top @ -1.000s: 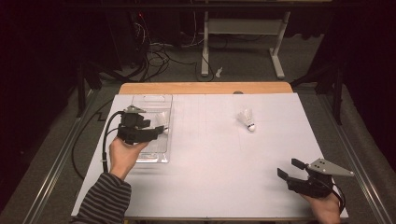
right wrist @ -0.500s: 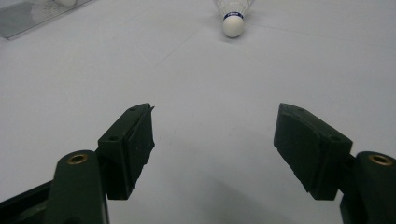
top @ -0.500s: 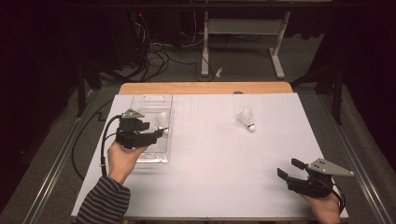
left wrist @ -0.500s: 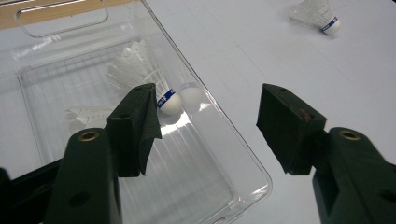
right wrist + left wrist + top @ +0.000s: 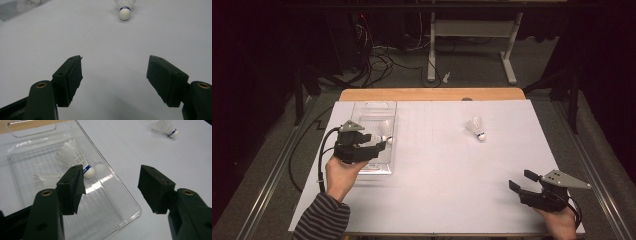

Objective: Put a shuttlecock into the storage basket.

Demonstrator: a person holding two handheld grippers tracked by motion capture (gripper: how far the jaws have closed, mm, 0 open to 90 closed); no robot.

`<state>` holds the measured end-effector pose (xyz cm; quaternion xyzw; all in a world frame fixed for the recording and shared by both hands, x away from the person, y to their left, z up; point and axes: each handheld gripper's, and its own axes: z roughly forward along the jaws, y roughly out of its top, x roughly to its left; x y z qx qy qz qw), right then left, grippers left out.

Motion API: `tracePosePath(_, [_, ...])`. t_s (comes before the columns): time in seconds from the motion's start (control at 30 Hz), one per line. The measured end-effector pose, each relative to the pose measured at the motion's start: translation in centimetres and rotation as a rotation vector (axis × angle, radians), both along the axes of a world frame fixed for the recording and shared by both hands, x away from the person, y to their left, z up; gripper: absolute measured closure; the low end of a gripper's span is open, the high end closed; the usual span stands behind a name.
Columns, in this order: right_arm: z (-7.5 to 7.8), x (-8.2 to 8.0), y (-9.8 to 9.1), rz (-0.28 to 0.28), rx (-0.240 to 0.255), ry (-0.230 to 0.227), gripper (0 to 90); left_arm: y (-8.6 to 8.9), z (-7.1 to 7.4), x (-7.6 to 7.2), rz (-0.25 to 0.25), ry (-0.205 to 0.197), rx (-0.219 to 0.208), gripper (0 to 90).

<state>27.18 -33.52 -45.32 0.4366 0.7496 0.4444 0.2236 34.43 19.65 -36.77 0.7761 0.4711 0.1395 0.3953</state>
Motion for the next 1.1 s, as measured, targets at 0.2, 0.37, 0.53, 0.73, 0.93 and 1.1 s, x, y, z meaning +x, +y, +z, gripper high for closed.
tracePosePath(0.2, [0.0,0.0,0.0,-0.001,0.002,0.0,29.0,0.5,-0.4,-0.7,0.002,0.004,-0.015,37.9])
tracePosePath(0.37, [0.0,0.0,0.0,-0.001,0.003,-0.001,29.0,0.9,-0.7,-1.3,0.01,0.001,-0.024,37.7])
tracePosePath(0.53, [0.0,0.1,0.0,-0.003,0.004,0.001,29.0,1.3,-0.9,-1.9,0.013,-0.008,-0.031,37.6])
tracePosePath(0.73, [0.0,0.1,0.0,-0.003,0.005,0.001,29.0,1.6,-1.2,-2.5,0.014,-0.019,-0.038,37.6])
tracePosePath(0.93, [0.0,0.1,0.0,-0.002,0.005,0.001,29.0,1.7,-1.4,-2.9,0.013,-0.024,-0.042,37.5])
tracePosePath(1.1, [0.0,0.1,0.0,-0.002,0.005,0.002,29.0,1.7,-1.5,-3.3,0.012,-0.033,-0.047,37.2])
